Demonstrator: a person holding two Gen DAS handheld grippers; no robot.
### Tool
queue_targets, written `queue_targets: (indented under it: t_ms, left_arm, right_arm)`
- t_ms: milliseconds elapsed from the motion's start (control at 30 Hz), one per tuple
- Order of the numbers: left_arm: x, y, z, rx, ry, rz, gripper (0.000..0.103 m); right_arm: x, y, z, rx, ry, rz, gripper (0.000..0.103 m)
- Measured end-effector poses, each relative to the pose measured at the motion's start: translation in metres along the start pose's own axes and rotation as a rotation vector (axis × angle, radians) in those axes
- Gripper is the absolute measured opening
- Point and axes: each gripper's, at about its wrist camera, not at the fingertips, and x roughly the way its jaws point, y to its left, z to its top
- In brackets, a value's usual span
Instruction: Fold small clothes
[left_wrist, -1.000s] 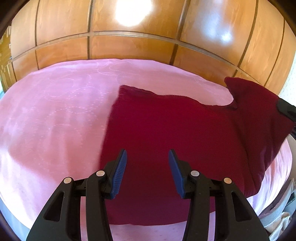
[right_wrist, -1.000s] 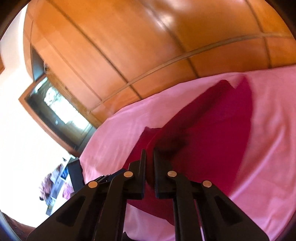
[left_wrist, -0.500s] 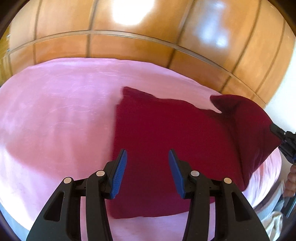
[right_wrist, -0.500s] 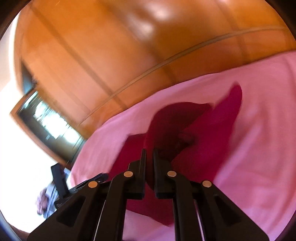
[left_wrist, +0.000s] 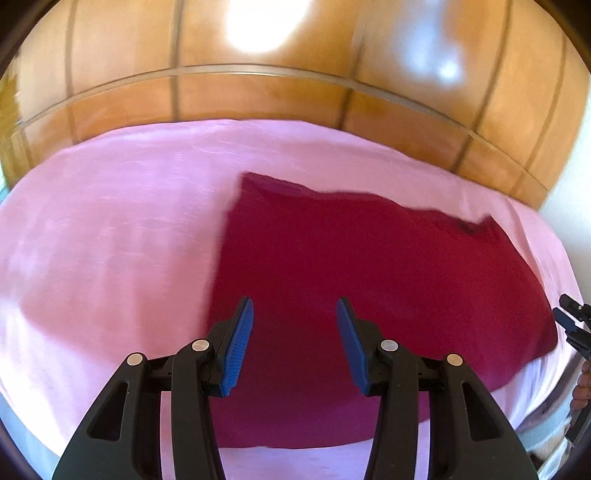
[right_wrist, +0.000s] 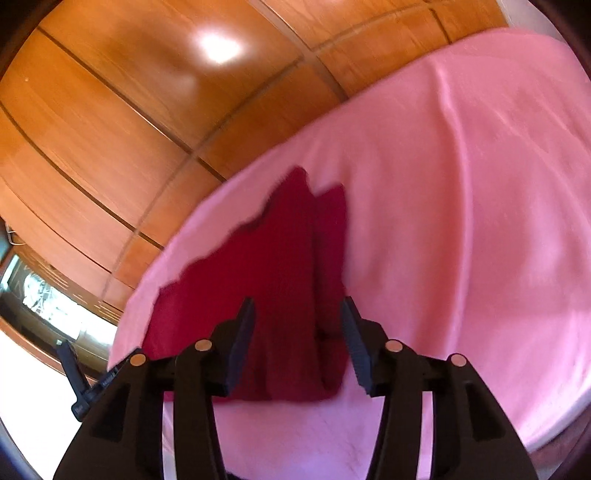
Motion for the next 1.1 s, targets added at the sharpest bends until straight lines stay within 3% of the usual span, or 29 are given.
queue_targets:
  t_ms: [100, 200, 267, 333, 367, 400, 433, 567, 733, 800, 933, 967, 1033, 1100]
  left_arm:
    - [0.002, 0.025, 0.001, -0.059, 0.014, 0.027, 0.046]
    - [0.009, 0.043, 0.004, -0.083, 0.022, 0.03, 0.062]
    - [0.019, 0.05, 0.01, -0.086, 0.036, 0.017, 0.063]
    - [0.032, 0.055, 0.015, -0.099, 0.071, -0.035, 0.063]
    - [0.036, 0.055, 0.017, -0.103, 0.079, -0.051, 0.05]
    - [0.047, 0.056, 0.019, -0.109, 0.11, -0.091, 0.034]
    - [0.05, 0.056, 0.021, -0.116, 0.124, -0.118, 0.011]
    - [0.042, 0.043, 0.034, -0.05, 0.036, -0.088, 0.008]
    - [0.072, 0.042, 0.033, -0.043, 0.097, -0.016, 0.008]
    - [0.081, 0.043, 0.031, -0.054, 0.11, -0.005, 0.01]
    - [0.065, 0.04, 0.032, -0.052, 0.083, 0.087, 0.036]
    - [0.055, 0.041, 0.032, -0.064, 0.058, 0.087, 0.036]
    - [0.036, 0.039, 0.028, -0.068, 0.008, 0.062, 0.036]
    - [0.017, 0.034, 0.021, -0.053, -0.039, 0.04, 0.036]
  right_arm:
    - [0.029, 0.011, 0.021, -0.044, 0.018, -0.047, 0.047]
    - [0.063, 0.019, 0.038, -0.089, 0.047, -0.091, 0.047]
    - [0.079, 0.02, 0.044, -0.103, 0.066, -0.122, 0.045]
    - [0.086, 0.021, 0.046, -0.121, 0.083, -0.133, 0.031]
    - [0.091, 0.024, 0.046, -0.133, 0.091, -0.151, 0.027]
    - [0.092, 0.026, 0.046, -0.139, 0.09, -0.162, 0.012]
    - [0.089, 0.027, 0.046, -0.144, 0.078, -0.168, 0.007]
    - [0.058, 0.029, 0.051, -0.129, -0.034, -0.168, 0.007]
    - [0.1, 0.002, 0.046, -0.083, 0.049, -0.257, 0.007]
    - [0.11, -0.005, 0.039, -0.097, 0.055, -0.292, 0.007]
    - [0.094, -0.005, 0.038, -0.069, 0.043, -0.247, 0.014]
    - [0.083, -0.005, 0.037, -0.063, 0.038, -0.219, 0.018]
    - [0.065, -0.004, 0.032, -0.054, 0.019, -0.178, 0.048]
    - [0.045, -0.008, 0.02, -0.027, 0.019, -0.121, 0.052]
